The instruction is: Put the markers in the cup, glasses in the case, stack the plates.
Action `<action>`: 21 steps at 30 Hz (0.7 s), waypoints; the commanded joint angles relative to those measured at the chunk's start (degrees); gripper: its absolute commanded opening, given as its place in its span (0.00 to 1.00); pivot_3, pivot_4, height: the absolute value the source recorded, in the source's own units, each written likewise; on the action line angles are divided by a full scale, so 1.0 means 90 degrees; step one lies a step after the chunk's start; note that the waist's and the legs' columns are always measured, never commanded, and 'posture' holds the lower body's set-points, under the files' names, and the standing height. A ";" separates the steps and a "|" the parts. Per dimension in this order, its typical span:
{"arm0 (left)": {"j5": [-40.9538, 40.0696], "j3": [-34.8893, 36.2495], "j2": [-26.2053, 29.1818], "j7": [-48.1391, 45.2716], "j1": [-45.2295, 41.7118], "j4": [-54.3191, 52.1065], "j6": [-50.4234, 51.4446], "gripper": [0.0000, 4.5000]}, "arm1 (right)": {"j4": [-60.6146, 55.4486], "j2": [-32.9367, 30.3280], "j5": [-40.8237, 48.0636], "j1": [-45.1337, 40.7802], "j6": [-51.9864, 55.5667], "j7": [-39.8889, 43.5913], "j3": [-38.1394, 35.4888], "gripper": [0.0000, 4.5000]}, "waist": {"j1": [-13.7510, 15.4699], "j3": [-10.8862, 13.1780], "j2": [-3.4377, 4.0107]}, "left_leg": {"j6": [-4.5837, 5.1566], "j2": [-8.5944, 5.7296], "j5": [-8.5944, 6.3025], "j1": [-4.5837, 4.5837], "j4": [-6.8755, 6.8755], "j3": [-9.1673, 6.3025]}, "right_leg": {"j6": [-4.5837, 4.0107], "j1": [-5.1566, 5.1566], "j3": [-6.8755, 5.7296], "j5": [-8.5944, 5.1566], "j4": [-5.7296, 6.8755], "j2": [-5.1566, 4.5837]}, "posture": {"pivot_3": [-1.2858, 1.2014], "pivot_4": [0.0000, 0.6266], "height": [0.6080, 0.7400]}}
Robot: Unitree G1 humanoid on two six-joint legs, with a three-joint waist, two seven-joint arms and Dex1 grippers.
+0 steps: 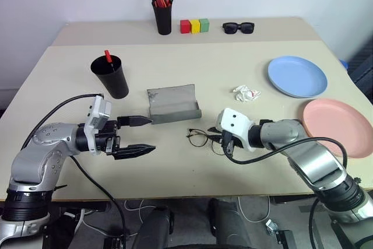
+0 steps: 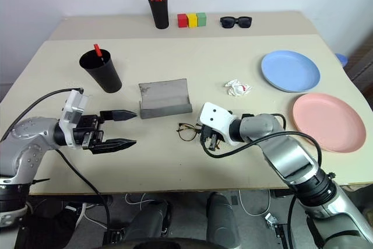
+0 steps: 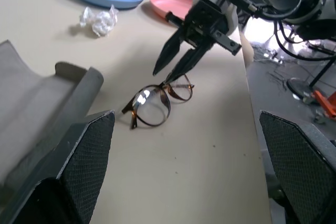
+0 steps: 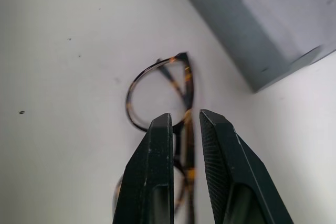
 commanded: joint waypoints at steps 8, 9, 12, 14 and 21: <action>-0.0150 -0.0111 -0.0004 0.0050 0.0036 -0.0128 -0.0214 1.00 | -0.0034 -0.0289 -0.0341 -0.0096 0.0120 0.0165 0.0157 0.18 | -0.0001 0.0000 0.0000 | 0.0000 0.0000 0.0000 -0.0002 0.0000 0.0001 | 0.0000 -0.0001 0.0000 0.0000 -0.0002 0.0000 | 0.52 0.24 1.00; -0.0150 -0.0112 0.0003 0.0045 0.0061 -0.0128 -0.0230 1.00 | -0.0010 -0.0281 -0.0349 -0.0078 0.0127 0.0176 0.0171 0.18 | -0.0003 0.0000 0.0000 | 0.0000 0.0000 0.0000 -0.0002 0.0000 0.0001 | 0.0000 -0.0001 0.0000 0.0000 -0.0002 0.0000 | 0.52 0.24 1.00; -0.0105 -0.0121 0.0027 0.0006 0.0130 -0.0079 -0.0325 1.00 | 0.0020 -0.0263 -0.0398 -0.0064 0.0126 0.0211 0.0253 0.18 | -0.0002 0.0000 0.0000 | 0.0000 0.0001 0.0000 -0.0001 -0.0001 0.0001 | 0.0000 -0.0001 0.0000 0.0000 -0.0002 0.0000 | 0.52 0.24 1.00; -0.0081 -0.0133 0.0035 -0.0016 0.0155 -0.0049 -0.0385 1.00 | 0.0068 -0.0246 -0.0458 -0.0060 0.0105 0.0193 0.0307 0.18 | 0.0000 0.0000 0.0000 | 0.0000 0.0000 0.0000 -0.0002 0.0000 0.0001 | 0.0000 -0.0001 0.0000 0.0000 -0.0002 0.0000 | 0.52 0.24 1.00; -0.0062 -0.0145 0.0053 -0.0044 0.0198 0.0052 -0.0530 1.00 | 0.0278 -0.0112 -0.0568 -0.0093 0.0118 0.0125 0.0351 0.18 | 0.0002 0.0000 0.0000 | 0.0000 0.0001 0.0000 -0.0001 0.0000 0.0001 | 0.0000 -0.0001 0.0000 -0.0001 -0.0003 0.0000 | 0.52 0.24 1.00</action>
